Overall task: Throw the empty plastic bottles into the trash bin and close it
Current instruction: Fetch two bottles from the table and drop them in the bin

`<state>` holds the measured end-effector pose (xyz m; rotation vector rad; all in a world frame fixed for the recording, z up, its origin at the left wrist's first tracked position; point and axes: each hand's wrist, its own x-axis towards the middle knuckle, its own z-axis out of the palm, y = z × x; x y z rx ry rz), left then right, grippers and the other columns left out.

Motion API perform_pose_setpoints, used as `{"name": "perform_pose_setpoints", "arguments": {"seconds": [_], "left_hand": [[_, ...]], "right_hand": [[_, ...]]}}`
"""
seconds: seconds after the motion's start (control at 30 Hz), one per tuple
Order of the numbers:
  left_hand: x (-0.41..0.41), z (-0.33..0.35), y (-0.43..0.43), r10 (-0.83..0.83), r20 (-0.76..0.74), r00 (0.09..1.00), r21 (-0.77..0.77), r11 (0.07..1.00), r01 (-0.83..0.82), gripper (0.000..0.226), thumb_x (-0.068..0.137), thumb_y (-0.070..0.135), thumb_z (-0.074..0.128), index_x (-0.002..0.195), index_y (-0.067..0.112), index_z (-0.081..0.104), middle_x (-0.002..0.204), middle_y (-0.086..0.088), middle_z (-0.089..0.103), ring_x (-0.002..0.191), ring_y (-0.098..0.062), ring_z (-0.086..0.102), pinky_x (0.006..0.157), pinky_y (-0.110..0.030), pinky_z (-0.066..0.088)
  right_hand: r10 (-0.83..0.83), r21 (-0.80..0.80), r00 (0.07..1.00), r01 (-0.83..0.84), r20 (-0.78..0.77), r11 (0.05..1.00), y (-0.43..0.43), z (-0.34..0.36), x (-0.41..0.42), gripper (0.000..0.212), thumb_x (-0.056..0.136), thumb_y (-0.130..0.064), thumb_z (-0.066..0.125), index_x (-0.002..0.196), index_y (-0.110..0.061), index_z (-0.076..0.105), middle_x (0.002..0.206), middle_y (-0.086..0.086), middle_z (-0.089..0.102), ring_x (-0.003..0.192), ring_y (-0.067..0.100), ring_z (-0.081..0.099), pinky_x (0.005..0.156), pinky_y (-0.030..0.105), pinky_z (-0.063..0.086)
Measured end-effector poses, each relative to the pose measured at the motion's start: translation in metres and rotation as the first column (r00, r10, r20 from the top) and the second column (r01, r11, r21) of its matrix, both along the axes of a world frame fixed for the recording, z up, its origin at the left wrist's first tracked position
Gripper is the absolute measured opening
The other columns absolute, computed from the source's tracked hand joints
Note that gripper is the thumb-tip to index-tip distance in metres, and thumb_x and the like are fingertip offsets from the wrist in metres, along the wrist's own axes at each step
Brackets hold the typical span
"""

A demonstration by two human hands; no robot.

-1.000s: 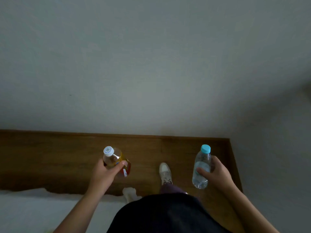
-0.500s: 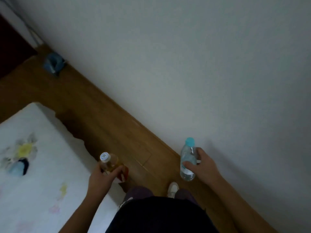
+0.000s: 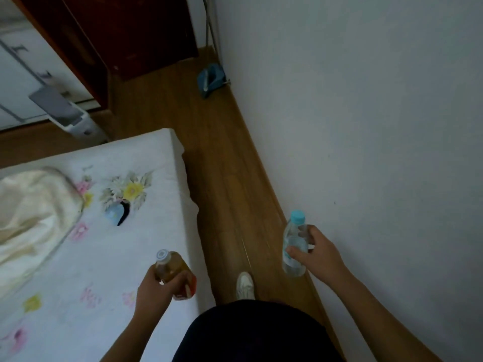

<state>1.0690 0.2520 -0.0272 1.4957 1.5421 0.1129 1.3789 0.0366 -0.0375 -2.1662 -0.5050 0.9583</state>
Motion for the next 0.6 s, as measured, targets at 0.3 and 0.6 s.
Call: {"name": "perform_pose_setpoints", "arguments": {"seconds": [0.3,0.6], "left_hand": [[0.122,0.001,0.135,-0.175,0.032,0.984,0.101,0.98,0.171,0.056,0.073,0.045,0.086,0.118,0.018,0.065,0.107,0.0,0.073,0.097,-0.02,0.068,0.08,-0.033,0.049],[0.219,-0.002,0.257,-0.087,0.073,0.994,0.114,0.99,0.079,0.078,0.054,0.07,0.073,0.114,0.021,0.067,0.102,0.004,0.074,0.095,-0.016,0.069,0.082,-0.037,0.052]], "right_hand": [[-0.156,-0.051,0.988,0.156,0.008,0.986,0.05,-0.015,0.07,0.092,0.045,-0.082,0.075,0.118,-0.029,0.054,0.11,-0.012,0.065,0.1,0.011,0.064,0.088,0.032,0.054],[-0.136,-0.11,0.99,0.131,-0.032,0.985,0.168,-0.032,0.188,0.062,0.07,-0.037,0.087,0.121,-0.02,0.056,0.116,0.002,0.067,0.107,0.026,0.066,0.092,0.039,0.054]]}}
